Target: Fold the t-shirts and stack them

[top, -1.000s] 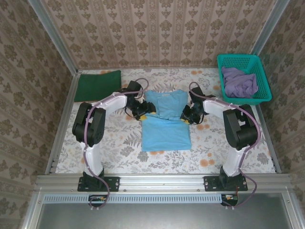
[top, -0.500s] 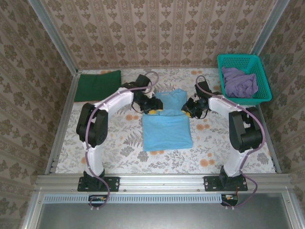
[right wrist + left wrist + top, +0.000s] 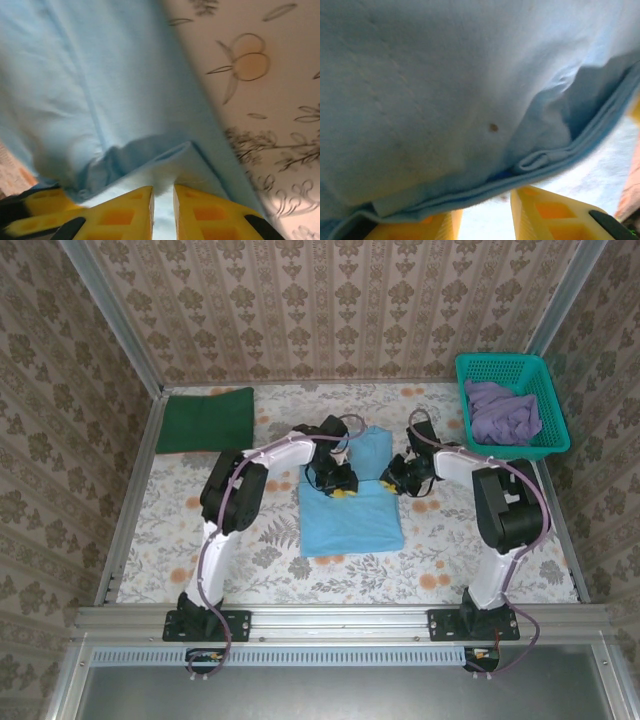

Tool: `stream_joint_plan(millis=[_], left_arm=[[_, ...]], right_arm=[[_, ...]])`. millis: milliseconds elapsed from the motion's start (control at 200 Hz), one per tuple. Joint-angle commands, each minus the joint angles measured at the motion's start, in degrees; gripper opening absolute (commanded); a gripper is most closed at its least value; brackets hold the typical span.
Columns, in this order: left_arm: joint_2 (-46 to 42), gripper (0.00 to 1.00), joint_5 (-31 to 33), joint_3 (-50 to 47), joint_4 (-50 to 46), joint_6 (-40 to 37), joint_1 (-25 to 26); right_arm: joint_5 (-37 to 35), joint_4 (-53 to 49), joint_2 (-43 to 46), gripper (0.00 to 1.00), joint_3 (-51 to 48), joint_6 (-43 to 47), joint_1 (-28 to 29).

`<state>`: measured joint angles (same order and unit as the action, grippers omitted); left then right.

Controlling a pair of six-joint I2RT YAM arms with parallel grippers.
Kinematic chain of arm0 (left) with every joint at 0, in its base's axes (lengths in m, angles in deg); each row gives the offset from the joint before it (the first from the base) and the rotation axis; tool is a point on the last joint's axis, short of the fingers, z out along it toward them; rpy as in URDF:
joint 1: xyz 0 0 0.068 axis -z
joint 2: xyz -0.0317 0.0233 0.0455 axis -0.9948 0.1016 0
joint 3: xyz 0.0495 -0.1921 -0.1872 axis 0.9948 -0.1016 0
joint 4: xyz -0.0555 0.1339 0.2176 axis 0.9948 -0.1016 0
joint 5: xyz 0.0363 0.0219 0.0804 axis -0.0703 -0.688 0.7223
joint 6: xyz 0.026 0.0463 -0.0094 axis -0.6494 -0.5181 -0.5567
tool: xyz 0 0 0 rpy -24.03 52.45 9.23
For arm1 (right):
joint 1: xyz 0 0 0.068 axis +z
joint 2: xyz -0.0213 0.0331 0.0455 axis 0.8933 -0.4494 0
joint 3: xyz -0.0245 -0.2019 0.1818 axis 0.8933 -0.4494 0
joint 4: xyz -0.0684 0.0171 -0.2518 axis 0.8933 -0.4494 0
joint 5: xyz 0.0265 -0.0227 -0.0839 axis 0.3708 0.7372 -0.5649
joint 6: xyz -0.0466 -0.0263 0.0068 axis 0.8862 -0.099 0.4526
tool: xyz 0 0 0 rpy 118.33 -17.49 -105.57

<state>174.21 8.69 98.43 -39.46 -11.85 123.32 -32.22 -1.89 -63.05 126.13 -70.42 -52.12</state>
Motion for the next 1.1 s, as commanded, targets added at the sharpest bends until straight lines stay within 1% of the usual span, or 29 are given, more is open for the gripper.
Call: stream_joint_plan(millis=[0, 115, 195, 300, 350, 435, 520, 595, 670, 720, 780, 790, 815, 870, 920, 965, 1020, 1095], left_arm=[[2.33, 0.34, 5.29, 2.51, 2.31, 5.83, -0.22], [3.12, 0.39, 4.92, 4.52, 4.03, 8.38, -0.29], [3.83, 0.44, 3.25, 6.84, 3.77, 8.35, -0.61], [3.34, 0.52, -2.3, 7.2, 5.51, 8.28, -1.87], [2.17, 0.57, -4.23, 6.86, 5.94, 8.49, -2.63], [-1.2, 0.67, -7.93, 5.81, 8.39, 8.25, -3.78], [-5.95, 0.78, -7.99, 3.98, 7.57, 5.78, -4.87], [-10.53, 0.81, -7.6, 0.33, 6.99, 4.88, -6.49], [-14.88, 0.84, -6.02, -3.98, 4.61, 3.2, -8.92], [-17.8, 0.84, -3.94, -6.79, 1.68, 0.83, -10.66], [-20.8, 0.85, -2.46, -10.46, -1.43, -1.97, -12.57], [-21.29, 0.85, -2.32, -10.96, -1.9, -2.3, -12.6], [-22.46, 0.85, -2.13, -12.98, -3.1, -2.84, -14.97], [-24.82, 0.83, -2.09, -17.27, -5.81, -3.97, -17.26], [-27.03, 0.8, -2.4, -21.33, -8.01, -5.59, -18.85], [-28.98, 0.75, -2.78, -25.13, -9.05, -7.7, -19.75], [-30.82, 0.68, -3.11, -29.47, -10.02, -10.4, -19.83], [-31.9, 0.6, -6.71, -35.29, -9.89, -12.08, -19.82]], right_arm=[[0.23, 0.55, -2.59, 0.2, -1.44, -1.86, -0.95], [0.82, 3.99, -2.78, 0.21, -5.37, -4.53, -1.77], [-0.83, 1.59, -2.21, 0.22, -4.71, -3.24, -2.02], [-4.31, -0.24, 1.03, 0.25, -4.92, -2.78, -2.12], [-5.58, -1.46, 3.4, 0.26, -4.93, -3.2, -2.08], [-7.4, -4.86, 8.32, 0.31, -4.31, -2.84, -1.56], [-10.82, -9.73, 13.95, 0.37, -3.71, -2.27, -1.12], [-13.76, -15.6, 19.06, 0.43, -3.73, -2.19, -0.88], [-14.21, -18.24, 24.23, 0.52, -5.66, -2.19, -0.04], [-13.77, -18.45, 27.47, 0.57, -7.84, -1.95, 0.98], [-11.54, -15.91, 31.82, 0.62, -12.15, -1.35, 3.12], [-11.16, -15.59, 32.22, 0.63, -12.87, -1.21, 3.31], [-10.26, -15.2, 33.05, 0.64, -14.36, -0.88, 3.97], [-8.25, -14.74, 33.93, 0.65, -17.23, -0.76, 5.16], [-6.59, -13.18, 33.95, 0.65, -19.66, -1.04, 7.01], [-5.44, -12.1, 33.24, 0.65, -21.16, -0.46, 8.99], [-5.93, -12.11, 31.85, 0.63, -21.73, 0.64, 11.04], [-5.3, -8.7, 30.32, 0.59, -23.15, 0.28, 12.73]])
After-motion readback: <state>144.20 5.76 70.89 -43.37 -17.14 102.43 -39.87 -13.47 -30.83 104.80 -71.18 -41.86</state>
